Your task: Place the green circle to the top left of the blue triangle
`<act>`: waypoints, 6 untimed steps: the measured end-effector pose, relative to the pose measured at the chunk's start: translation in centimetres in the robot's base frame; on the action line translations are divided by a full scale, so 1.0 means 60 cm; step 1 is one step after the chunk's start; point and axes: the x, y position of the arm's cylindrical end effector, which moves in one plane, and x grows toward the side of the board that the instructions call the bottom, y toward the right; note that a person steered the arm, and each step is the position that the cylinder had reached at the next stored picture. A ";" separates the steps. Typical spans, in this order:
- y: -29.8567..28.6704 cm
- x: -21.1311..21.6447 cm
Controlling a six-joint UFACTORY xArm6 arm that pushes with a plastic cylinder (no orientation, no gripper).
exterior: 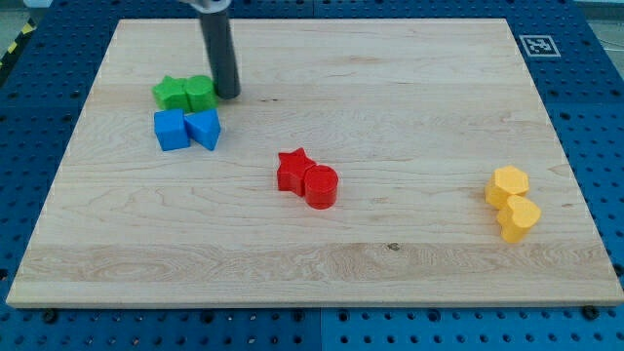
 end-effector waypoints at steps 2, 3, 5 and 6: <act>-0.004 -0.049; -0.031 -0.084; -0.107 -0.052; -0.097 -0.033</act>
